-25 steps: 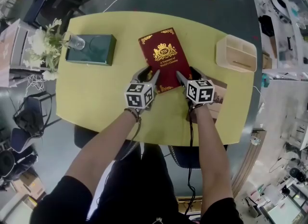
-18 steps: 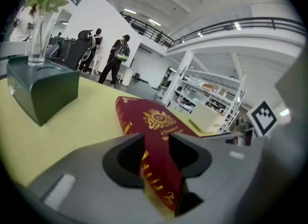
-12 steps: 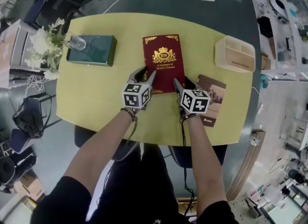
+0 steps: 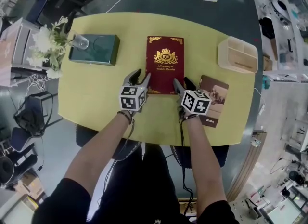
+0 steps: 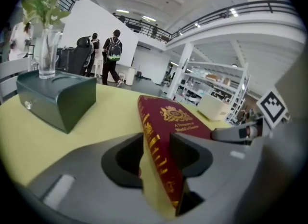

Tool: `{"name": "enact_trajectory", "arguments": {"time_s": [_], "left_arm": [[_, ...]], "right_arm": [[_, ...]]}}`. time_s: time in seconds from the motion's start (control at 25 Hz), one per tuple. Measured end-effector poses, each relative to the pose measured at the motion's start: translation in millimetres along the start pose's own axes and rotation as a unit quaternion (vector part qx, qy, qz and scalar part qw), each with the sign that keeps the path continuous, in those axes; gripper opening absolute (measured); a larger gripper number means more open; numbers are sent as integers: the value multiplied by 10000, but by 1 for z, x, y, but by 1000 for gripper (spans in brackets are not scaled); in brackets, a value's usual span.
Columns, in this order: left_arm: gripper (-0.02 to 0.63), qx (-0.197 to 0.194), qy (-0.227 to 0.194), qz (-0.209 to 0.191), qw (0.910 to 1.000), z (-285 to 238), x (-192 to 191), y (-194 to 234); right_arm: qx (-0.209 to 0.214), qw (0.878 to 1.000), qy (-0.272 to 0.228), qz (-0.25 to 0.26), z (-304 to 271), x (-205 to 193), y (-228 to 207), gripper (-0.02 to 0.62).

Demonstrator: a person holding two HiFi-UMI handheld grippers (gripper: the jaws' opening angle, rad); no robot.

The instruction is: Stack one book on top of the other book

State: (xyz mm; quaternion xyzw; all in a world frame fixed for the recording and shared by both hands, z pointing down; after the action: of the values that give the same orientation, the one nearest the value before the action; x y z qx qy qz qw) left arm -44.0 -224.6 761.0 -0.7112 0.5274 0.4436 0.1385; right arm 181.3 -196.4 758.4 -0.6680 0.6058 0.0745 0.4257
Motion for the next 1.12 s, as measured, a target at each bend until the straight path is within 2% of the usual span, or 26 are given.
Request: {"name": "enact_trajectory", "arguments": {"time_s": [0.2,0.36,0.6,0.68,0.72,0.88,1.12], "left_arm": [[172,-144,-86,298,9994,-3,-4,-1],[86,-244,-184,232,9993,-5,-4,-8],[81,-228,-181,190,9994,-4,-4,-11],[200,-318,-127,90,9994,-4,-3,-13],[204,-328,-99,54,9994,-4,-2,-14],[146,-233,-67,76,9997,3,-6,-10],[143,-202,-122,8,9997,26,-13,-11]], "right_arm": [[340,9991,33,-258,-13,1,0,244],[250,9994,1,-237,-14,0,3,241],[75,9995,-44,-305,-12,-3,9,232],[50,9992,-57,-380,-9,-7,12,227],[19,9991,-70,-406,-7,-8,14,225],[-46,9988,-114,-481,-1,-17,20,222],[-40,9984,-246,-504,14,-29,36,222]]}}
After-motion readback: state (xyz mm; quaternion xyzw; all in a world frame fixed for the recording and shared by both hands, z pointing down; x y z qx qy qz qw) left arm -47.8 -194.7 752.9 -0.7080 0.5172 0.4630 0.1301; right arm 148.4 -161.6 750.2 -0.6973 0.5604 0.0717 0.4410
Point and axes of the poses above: the fingertips, and each gripper's own axes: z backward along the fingers, y to its left, x out of its top, the point moved 7 cm from there along z, backward along the fingers, and after that the axes turned 3 degrees about -z, right-handed, at the moved point
